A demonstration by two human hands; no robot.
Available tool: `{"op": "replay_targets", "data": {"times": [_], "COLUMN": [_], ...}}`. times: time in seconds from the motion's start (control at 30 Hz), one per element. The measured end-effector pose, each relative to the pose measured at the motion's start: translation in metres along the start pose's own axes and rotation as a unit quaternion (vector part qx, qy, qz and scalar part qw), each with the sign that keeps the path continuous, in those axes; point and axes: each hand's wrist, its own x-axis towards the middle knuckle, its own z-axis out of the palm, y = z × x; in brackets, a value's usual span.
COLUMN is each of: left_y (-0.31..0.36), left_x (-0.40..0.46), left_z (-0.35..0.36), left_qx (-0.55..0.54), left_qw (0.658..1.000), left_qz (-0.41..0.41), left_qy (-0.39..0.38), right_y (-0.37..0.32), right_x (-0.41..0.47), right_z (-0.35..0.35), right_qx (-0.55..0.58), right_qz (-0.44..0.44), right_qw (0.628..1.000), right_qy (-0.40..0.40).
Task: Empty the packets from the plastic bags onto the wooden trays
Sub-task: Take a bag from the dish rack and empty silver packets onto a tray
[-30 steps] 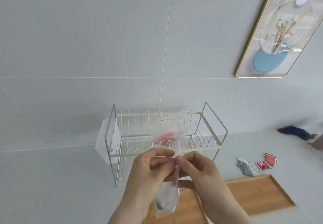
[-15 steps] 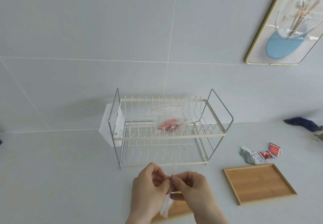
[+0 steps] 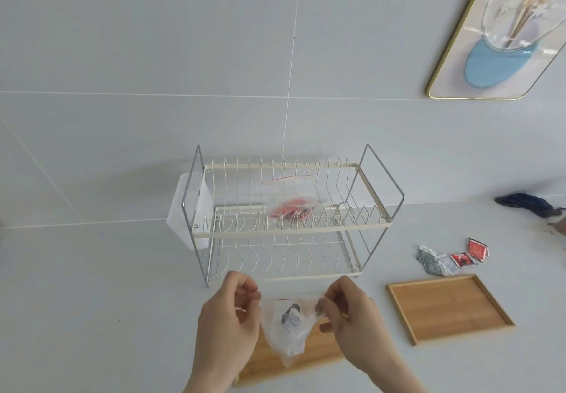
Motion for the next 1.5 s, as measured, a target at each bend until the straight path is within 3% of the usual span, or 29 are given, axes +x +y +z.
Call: {"op": "replay_targets", "data": {"times": [0.13,0.3,0.37,0.47,0.57,0.7,0.8,0.9,1.03,1.1,1.13,1.2,1.33,1.5], "left_y": [-0.006,-0.007,0.014,0.034,0.03,0.009,0.008,0.007,0.019,0.016,0.012,-0.009,-0.022,-0.022], "left_x": [0.005,0.01,0.006,0.001,0.001,0.0,0.0,-0.004,-0.006,-0.005,-0.003,0.001,0.005,0.024], "left_z": [0.002,0.011,0.014,0.021,0.027,0.036,0.044,0.058,0.064,0.056,0.054,0.047,0.024,0.022], "left_qx": [0.031,0.131,0.102,-0.057,-0.094,-0.229,-0.263,-0.27,-0.279,-0.287,-0.296,-0.306,-0.221,-0.012], "left_qw": [0.999,0.954,0.937,0.928,0.944,0.94,0.942,0.941,0.934,0.923,0.922,0.929,0.968,0.985], "left_qz": [0.029,0.154,0.166,0.106,0.07,-0.001,-0.027,-0.074,-0.128,-0.145,-0.159,-0.16,-0.09,0.089], "left_qy": [-0.021,-0.221,-0.291,-0.352,-0.31,-0.253,-0.207,-0.193,-0.182,-0.212,-0.191,-0.132,-0.073,-0.149], "right_y": [-0.02,-0.047,-0.056,-0.063,-0.054,0.0,0.032,0.038,0.044,0.05,0.051,0.054,0.064,0.073], "right_x": [0.004,0.015,0.019,0.022,0.024,0.027,0.007,-0.012,-0.014,-0.01,-0.007,-0.003,0.01,0.028], "right_z": [-0.02,-0.056,-0.069,-0.08,-0.081,-0.063,-0.032,0.003,0.035,0.036,0.032,0.021,0.0,-0.007], "right_qx": [0.037,0.184,0.254,0.354,0.445,0.479,0.41,0.374,0.425,0.431,0.443,0.425,0.333,0.157], "right_qz": [-0.043,-0.042,-0.048,-0.046,-0.041,0.041,0.105,0.096,0.134,0.151,0.157,0.148,0.112,0.083], "right_qw": [0.996,0.97,0.949,0.906,0.871,0.875,0.898,0.899,0.892,0.888,0.882,0.893,0.936,0.984], "right_qy": [-0.07,-0.153,-0.181,-0.226,-0.205,-0.062,-0.117,-0.205,-0.08,-0.046,-0.035,-0.009,0.0,-0.003]}}
